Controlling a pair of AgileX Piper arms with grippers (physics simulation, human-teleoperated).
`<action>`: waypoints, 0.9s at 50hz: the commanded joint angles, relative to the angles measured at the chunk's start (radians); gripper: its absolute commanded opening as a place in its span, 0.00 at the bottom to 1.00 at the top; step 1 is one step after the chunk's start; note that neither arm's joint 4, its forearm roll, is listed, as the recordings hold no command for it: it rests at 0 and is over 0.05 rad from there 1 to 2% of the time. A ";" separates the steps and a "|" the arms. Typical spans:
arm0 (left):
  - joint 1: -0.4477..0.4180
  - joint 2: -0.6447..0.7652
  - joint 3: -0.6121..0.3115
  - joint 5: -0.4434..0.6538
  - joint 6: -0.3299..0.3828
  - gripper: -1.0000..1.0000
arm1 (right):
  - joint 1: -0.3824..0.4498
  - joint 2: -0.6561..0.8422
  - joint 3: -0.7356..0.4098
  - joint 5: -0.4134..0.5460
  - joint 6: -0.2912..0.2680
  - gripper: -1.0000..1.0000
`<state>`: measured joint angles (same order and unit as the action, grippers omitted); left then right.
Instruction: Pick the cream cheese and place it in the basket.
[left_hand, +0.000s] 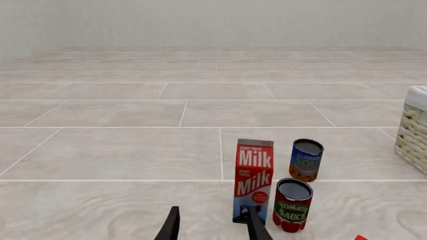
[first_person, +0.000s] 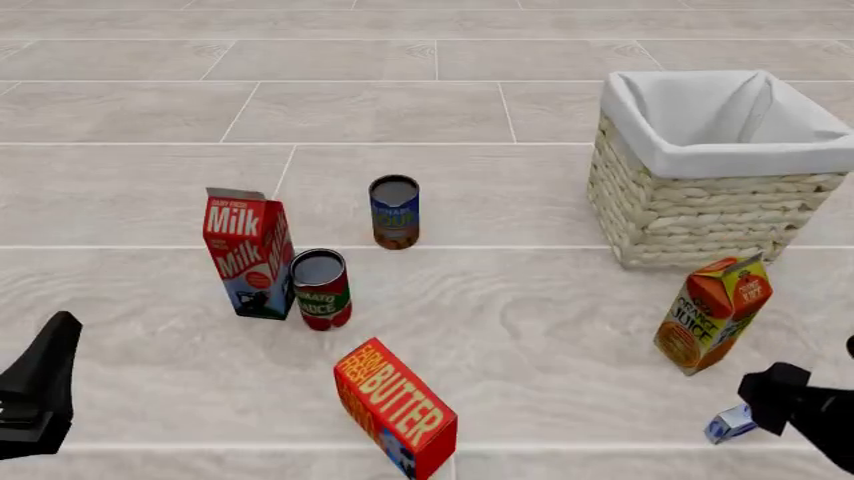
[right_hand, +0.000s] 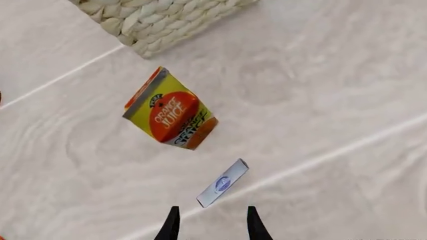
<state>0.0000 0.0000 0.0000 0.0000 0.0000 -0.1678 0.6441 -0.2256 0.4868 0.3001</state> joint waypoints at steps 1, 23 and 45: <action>0.000 0.000 0.000 0.000 0.000 1.00 | 0.000 0.032 0.031 -0.049 0.015 1.00; 0.000 0.000 0.000 0.000 0.000 1.00 | -0.008 0.181 0.071 -0.214 0.023 1.00; 0.000 0.000 0.000 0.000 0.000 1.00 | 0.018 0.310 0.080 -0.326 0.020 1.00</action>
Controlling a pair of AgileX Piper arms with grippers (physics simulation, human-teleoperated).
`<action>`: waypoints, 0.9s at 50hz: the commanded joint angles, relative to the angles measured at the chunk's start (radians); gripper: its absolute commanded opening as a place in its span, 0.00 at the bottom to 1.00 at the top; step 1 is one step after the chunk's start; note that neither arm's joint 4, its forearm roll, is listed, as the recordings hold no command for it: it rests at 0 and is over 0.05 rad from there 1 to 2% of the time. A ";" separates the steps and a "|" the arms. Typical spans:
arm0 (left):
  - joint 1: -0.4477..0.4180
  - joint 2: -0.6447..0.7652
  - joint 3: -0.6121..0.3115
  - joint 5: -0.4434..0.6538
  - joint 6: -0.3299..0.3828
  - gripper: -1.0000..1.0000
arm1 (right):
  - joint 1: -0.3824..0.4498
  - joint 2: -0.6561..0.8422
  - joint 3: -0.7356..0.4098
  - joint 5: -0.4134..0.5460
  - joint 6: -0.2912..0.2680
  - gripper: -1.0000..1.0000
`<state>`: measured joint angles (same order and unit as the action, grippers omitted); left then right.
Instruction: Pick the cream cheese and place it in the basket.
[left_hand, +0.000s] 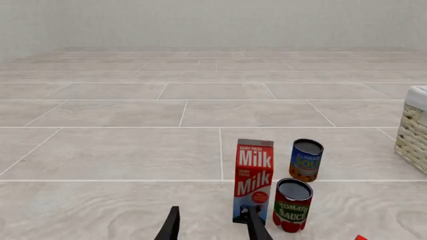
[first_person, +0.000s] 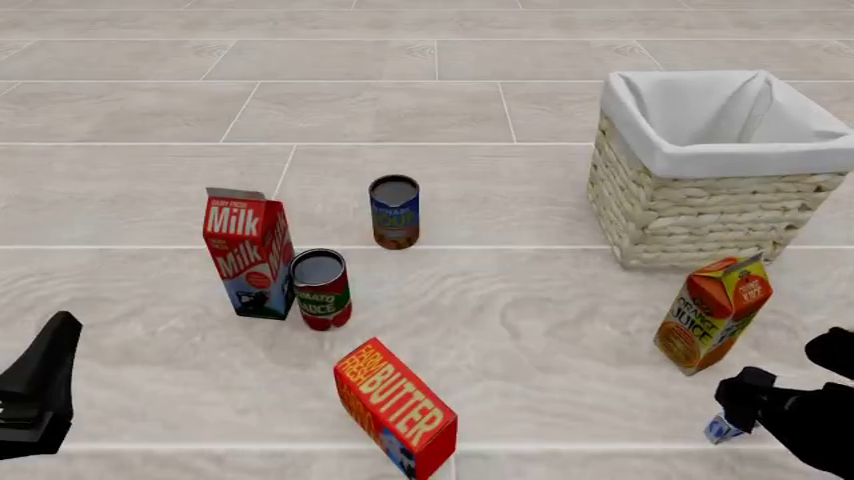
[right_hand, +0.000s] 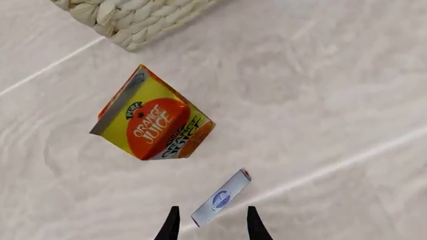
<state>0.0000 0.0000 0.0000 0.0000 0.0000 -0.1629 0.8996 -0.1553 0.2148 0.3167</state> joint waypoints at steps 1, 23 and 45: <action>0.000 0.000 0.000 0.000 0.000 1.00 | 0.017 0.063 0.015 -0.065 0.016 1.00; 0.000 0.000 0.000 0.000 0.000 1.00 | 0.024 0.146 0.043 -0.161 0.020 1.00; 0.000 0.000 0.000 0.000 0.000 1.00 | 0.011 0.200 0.062 -0.217 0.002 1.00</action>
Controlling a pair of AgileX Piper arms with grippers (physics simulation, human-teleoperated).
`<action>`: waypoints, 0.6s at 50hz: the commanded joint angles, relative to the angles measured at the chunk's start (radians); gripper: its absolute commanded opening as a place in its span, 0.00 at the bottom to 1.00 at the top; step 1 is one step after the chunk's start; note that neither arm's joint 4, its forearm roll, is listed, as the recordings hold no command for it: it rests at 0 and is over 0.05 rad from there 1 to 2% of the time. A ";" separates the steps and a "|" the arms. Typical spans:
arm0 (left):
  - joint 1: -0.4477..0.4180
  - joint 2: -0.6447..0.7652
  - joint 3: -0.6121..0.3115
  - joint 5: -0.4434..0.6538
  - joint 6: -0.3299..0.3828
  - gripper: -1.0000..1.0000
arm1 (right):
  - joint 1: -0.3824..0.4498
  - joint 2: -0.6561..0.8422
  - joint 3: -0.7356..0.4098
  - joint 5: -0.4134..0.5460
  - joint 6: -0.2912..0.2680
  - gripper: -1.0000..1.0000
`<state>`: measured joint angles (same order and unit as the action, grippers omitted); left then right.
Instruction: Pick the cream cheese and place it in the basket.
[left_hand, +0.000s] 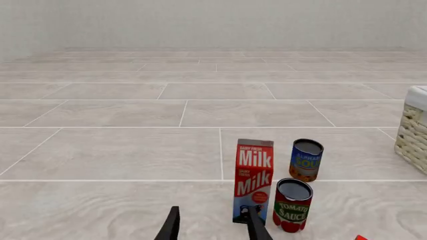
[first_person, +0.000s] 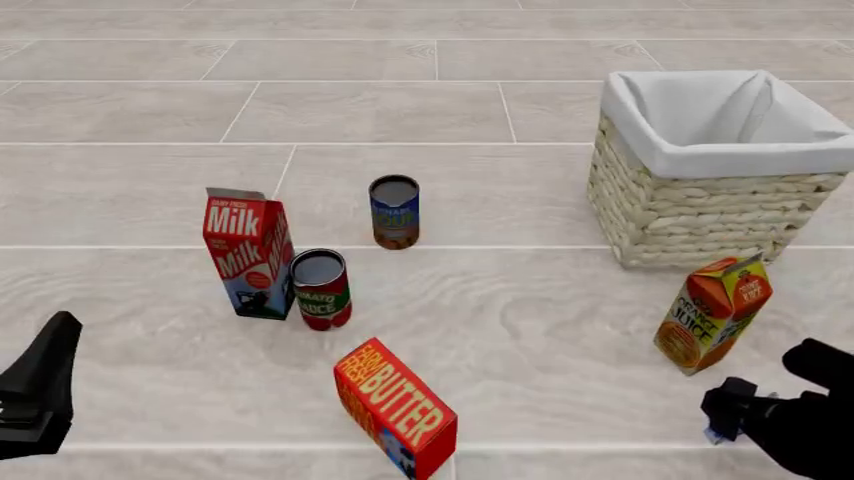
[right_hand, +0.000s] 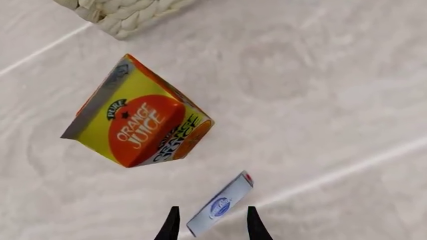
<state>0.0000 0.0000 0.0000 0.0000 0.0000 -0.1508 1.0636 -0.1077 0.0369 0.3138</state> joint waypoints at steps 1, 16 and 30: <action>0.000 0.000 0.000 0.000 0.000 1.00 | -0.004 0.042 0.017 -0.047 0.000 1.00; 0.000 0.000 0.000 0.000 0.000 1.00 | 0.005 0.109 0.040 -0.118 0.013 1.00; 0.000 0.000 0.000 0.000 0.000 1.00 | 0.019 0.222 0.088 -0.257 0.035 1.00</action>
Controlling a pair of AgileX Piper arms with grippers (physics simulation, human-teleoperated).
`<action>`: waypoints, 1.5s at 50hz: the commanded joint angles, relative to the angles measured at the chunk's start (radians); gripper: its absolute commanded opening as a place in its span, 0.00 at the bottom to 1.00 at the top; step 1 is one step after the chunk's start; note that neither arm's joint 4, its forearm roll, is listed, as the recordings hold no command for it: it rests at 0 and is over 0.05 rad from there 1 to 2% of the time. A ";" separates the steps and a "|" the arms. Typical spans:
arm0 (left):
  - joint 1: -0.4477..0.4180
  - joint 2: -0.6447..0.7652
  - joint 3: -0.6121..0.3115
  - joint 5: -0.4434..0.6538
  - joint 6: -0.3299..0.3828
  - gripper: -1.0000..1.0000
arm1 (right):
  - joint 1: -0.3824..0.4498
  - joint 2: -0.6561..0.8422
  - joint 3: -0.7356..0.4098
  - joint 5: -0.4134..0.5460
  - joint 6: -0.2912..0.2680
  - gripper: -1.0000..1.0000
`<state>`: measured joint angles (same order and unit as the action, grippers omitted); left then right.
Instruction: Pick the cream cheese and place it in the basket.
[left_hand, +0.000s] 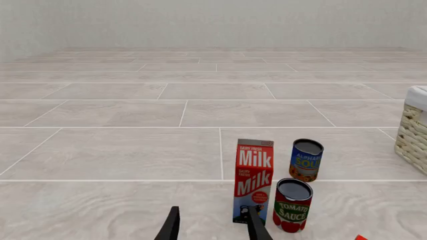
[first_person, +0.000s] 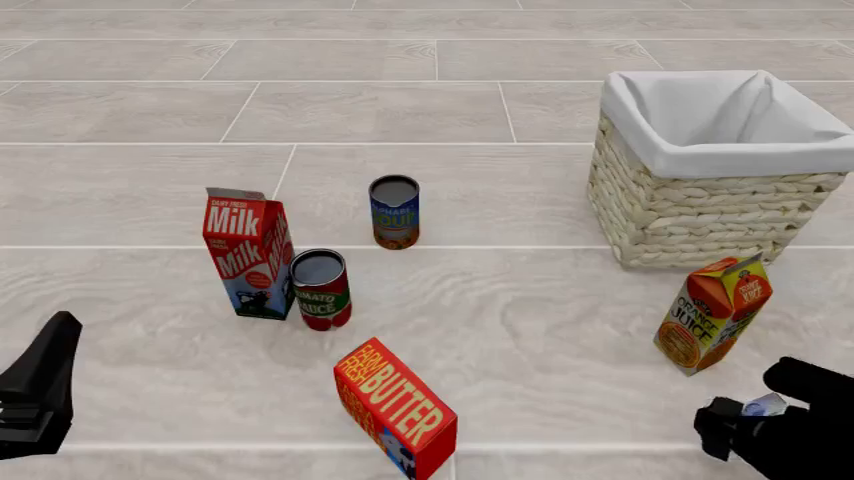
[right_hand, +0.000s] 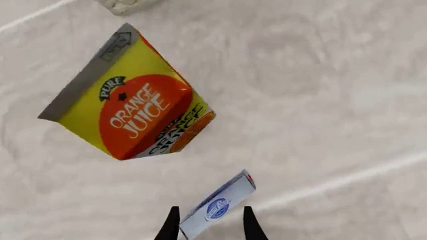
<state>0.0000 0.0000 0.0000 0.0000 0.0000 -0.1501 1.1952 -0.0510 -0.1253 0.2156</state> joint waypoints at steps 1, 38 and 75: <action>0.000 0.000 0.000 0.000 0.000 1.00 | 0.017 0.088 0.030 -0.092 0.129 1.00; 0.000 0.000 0.000 0.000 0.000 1.00 | -0.127 -0.250 -0.028 0.227 0.143 0.00; 0.000 0.000 0.000 0.000 0.000 1.00 | -0.281 -0.648 -0.310 0.659 -0.137 0.00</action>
<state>0.0000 0.0000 0.0000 0.0000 0.0000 -0.3906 0.6390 -0.2729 0.4454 0.1759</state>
